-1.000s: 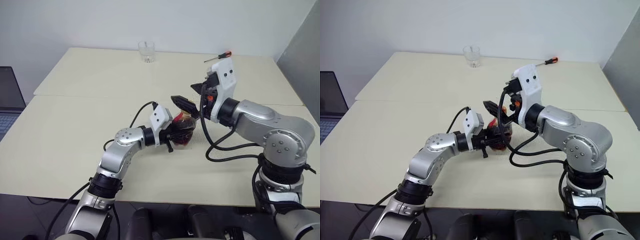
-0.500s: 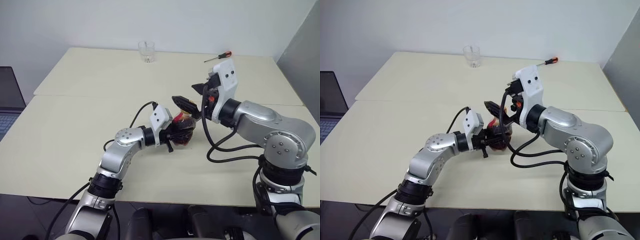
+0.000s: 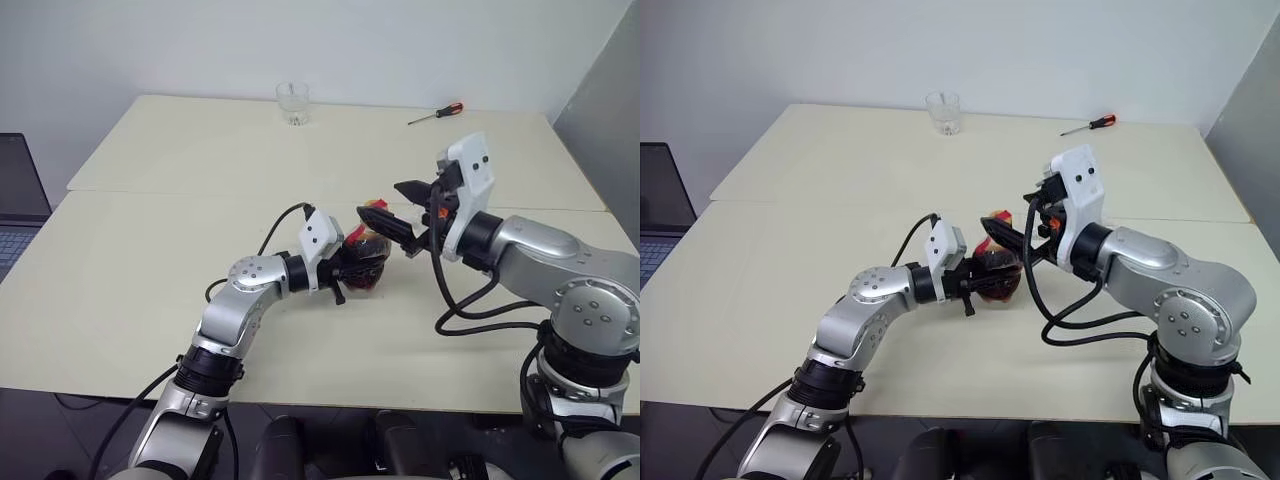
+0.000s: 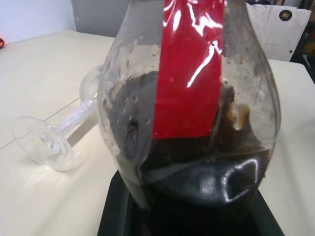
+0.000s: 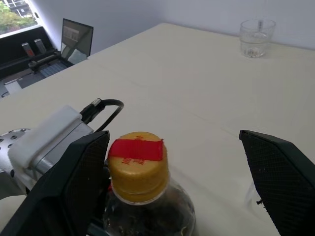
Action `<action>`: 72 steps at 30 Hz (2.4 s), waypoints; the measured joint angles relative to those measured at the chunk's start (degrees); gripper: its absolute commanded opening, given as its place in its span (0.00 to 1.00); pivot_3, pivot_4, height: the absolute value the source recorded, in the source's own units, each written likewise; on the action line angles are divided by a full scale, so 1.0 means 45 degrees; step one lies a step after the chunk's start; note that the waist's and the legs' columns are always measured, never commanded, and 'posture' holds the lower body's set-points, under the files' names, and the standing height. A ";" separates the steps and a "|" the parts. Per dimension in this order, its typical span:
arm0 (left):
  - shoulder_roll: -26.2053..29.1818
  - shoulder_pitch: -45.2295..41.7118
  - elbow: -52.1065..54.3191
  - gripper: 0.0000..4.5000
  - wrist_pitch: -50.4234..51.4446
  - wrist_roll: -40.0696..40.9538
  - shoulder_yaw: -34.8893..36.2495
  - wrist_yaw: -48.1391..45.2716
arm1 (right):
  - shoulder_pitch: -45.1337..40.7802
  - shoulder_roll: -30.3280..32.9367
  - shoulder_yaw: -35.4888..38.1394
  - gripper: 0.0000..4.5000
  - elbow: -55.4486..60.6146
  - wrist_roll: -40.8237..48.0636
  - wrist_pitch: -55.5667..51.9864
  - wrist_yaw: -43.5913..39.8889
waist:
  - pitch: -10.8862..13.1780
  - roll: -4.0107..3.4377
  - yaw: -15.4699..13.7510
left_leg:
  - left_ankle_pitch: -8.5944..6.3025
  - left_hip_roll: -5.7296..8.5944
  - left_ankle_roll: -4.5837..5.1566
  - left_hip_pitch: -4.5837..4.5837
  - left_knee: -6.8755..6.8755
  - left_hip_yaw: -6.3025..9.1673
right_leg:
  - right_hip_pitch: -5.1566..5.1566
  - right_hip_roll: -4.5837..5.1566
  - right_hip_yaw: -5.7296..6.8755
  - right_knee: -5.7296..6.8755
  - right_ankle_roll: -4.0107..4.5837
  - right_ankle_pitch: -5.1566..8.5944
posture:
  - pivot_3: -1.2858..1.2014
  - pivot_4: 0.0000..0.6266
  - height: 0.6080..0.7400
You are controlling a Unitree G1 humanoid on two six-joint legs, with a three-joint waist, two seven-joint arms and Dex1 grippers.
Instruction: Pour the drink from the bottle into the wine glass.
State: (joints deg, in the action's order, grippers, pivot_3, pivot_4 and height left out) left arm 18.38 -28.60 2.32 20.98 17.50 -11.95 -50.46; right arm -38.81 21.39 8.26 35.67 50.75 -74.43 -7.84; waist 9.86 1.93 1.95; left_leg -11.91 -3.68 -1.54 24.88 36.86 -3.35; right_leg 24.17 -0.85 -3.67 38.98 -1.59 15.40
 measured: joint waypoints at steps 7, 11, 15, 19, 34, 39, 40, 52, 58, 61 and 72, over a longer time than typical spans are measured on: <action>0.0004 0.0000 0.0000 0.17 0.0000 0.0000 0.0001 -0.0015 | 0.0230 -0.0011 -0.0024 0.49 0.0155 0.0524 -0.0004 0.0002 | 0.0000 0.0000 -0.0001 | 0.0000 0.0002 0.0000 0.0000 0.0002 -0.0003 | -0.0002 0.0001 0.0001 0.0000 0.0000 0.0000 | 0.52 0.24 1.00; 0.0009 -0.0001 0.0000 0.17 -0.0001 0.0000 0.0001 -0.0016 | 0.0276 0.0029 -0.0040 0.28 0.0228 0.0733 -0.0004 0.0011 | 0.0000 0.0000 0.0000 | 0.0000 0.0000 0.0000 0.0000 0.0001 0.0001 | -0.0001 0.0000 0.0000 0.0000 0.0000 0.0000 | 0.52 0.24 1.00; 0.0009 -0.0001 0.0000 0.17 -0.0001 0.0000 0.0000 -0.0031 | 0.0280 0.0098 -0.0040 0.28 0.0233 0.0861 0.0000 0.0067 | 0.0000 0.0000 0.0000 | 0.0000 0.0001 0.0000 0.0000 0.0001 -0.0002 | -0.0001 0.0000 0.0001 0.0000 0.0000 0.0000 | 0.52 0.24 1.00; -0.0003 -0.0002 0.0025 0.17 -0.0041 0.0010 -0.0001 -0.0054 | 0.0343 0.0507 -0.0091 0.28 0.0159 0.0923 0.0325 -0.0474 | 0.0000 0.0000 -0.0005 | 0.0000 0.0002 0.0000 0.0000 0.0001 -0.0003 | -0.0001 0.0001 0.0003 -0.0003 0.0000 0.0000 | 0.52 0.24 1.00; -0.0051 -0.0185 0.0082 0.16 -0.0200 -0.0013 -0.0286 -0.0346 | 0.0072 0.3504 -0.2133 0.28 -0.4581 -0.1750 0.6811 -1.0105 | 0.0002 0.0003 0.0013 | 0.0000 0.0006 0.0001 -0.0009 0.0007 -0.0001 | -0.0004 -0.0012 0.0000 -0.0001 -0.0001 0.0000 | 0.52 0.24 1.00; 0.0066 -0.0139 0.0108 0.16 -0.0068 -0.0017 -0.0279 -0.0297 | -0.0772 0.3453 -0.2774 0.28 -0.6356 -0.2505 0.7888 -1.2098 | 0.0003 0.0003 -0.0028 | 0.0000 0.0005 0.0001 -0.0007 0.0008 -0.0001 | -0.0004 -0.0010 0.0005 -0.0002 0.0001 -0.0001 | 0.52 0.24 1.00; 0.0085 -0.0120 0.0147 0.16 -0.0061 -0.0011 -0.0264 -0.0287 | -0.0915 0.3370 -0.2822 0.28 -0.6645 -0.2529 0.7974 -1.2333 | 0.0003 0.0003 -0.0031 | 0.0000 0.0005 0.0001 -0.0007 0.0008 -0.0003 | -0.0004 -0.0008 0.0003 -0.0002 0.0001 -0.0001 | 0.52 0.24 1.00; 0.0109 0.0137 0.0467 0.16 0.0078 0.0043 0.0086 0.0008 | -0.1787 0.2066 -0.0954 0.27 -0.6613 0.0253 0.6438 -1.2419 | 0.0003 0.0000 -0.0033 | 0.0000 0.0001 0.0001 -0.0009 0.0009 0.0002 | -0.0008 -0.0006 0.0013 0.0006 0.0049 -0.0030 | 0.52 0.24 1.00; 0.0091 0.0138 0.0412 0.16 0.0083 0.0033 0.0075 -0.0025 | -0.1442 0.1759 -0.0455 0.27 -0.5894 0.1275 0.5663 -1.1158 | 0.0003 0.0000 -0.0035 | 0.0000 0.0003 0.0001 -0.0009 0.0015 -0.0003 | -0.0010 -0.0003 0.0008 0.0010 0.0047 -0.0029 | 0.52 0.24 1.00; 0.0090 0.0136 0.0405 0.16 0.0083 0.0031 0.0070 -0.0023 | -0.1021 0.2061 -0.0262 0.27 -0.5700 0.0921 0.5741 -1.0342 | 0.0003 0.0000 -0.0038 | 0.0000 0.0004 0.0001 -0.0008 0.0014 -0.0003 | -0.0010 -0.0002 0.0010 0.0007 0.0044 -0.0027 | 0.52 0.24 1.00; 0.0152 0.0181 0.0336 0.16 0.0063 -0.0010 0.0276 0.0581 | 0.3381 0.2550 0.2952 0.27 -0.5877 -0.3484 0.7153 -0.3114 | 0.0000 0.0002 -0.0072 | 0.0001 0.0007 -0.0001 -0.0007 0.0005 -0.0009 | -0.0013 0.0004 -0.0016 0.0003 0.0033 -0.0020 | 0.52 0.24 1.00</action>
State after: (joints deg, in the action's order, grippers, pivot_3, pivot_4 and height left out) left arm 19.07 -27.79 3.84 21.26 17.45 -10.71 -47.84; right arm -23.59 32.86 21.55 9.22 35.07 -42.24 -21.85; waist 9.86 1.94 1.63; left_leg -11.90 -3.65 -1.55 24.85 36.88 -3.39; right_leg 24.11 -0.83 -3.74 39.00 -1.44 15.31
